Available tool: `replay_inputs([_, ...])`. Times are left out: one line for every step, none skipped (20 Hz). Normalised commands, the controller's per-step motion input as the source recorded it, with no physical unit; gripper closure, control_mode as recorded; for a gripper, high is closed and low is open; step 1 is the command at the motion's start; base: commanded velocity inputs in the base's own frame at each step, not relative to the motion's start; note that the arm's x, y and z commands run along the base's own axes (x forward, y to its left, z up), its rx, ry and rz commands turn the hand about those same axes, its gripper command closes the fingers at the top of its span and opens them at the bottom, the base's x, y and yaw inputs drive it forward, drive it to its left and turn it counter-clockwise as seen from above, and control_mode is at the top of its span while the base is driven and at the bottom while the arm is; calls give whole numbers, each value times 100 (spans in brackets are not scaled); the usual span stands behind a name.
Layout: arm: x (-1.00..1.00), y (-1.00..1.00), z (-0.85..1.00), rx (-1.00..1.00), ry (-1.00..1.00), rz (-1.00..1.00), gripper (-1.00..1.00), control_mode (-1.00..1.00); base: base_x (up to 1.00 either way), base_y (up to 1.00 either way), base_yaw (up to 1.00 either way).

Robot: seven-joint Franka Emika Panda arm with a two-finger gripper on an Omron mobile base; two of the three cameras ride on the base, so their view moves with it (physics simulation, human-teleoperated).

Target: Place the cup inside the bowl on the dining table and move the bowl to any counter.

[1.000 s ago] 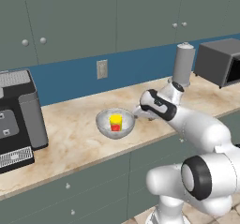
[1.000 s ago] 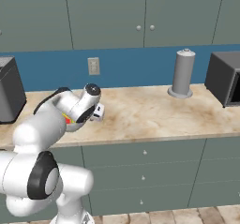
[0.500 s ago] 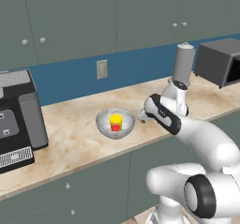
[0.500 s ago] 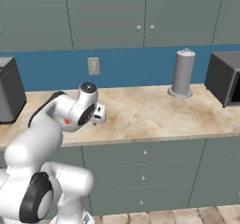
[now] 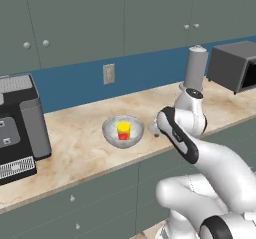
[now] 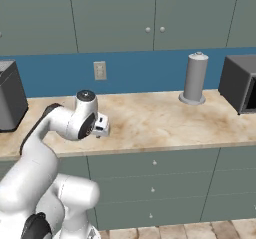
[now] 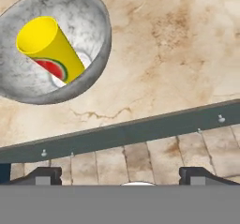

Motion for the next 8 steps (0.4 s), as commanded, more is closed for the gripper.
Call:
replay_inputs([-41,0,9,-5,0,0,-100,-100,0,0,0])
replay_inputs([-41,0,13,-5,0,0,-100,-100,0,0,0])
replay_inputs([-36,0,16,-5,0,0,-100,-100,0,0,0])
replay_inputs([-31,0,16,-6,0,0,-100,-100,0,0,0])
replay_inputs([-25,0,14,-7,0,0,-100,-100,0,0,0])
replay_inputs([-21,0,12,-7,0,0,-100,-100,0,0,0])
replay_inputs([-20,0,14,-6,0,0,-100,-100,0,0,0])
replay_inputs([-29,0,18,-5,0,0,-100,-100,0,0,0])
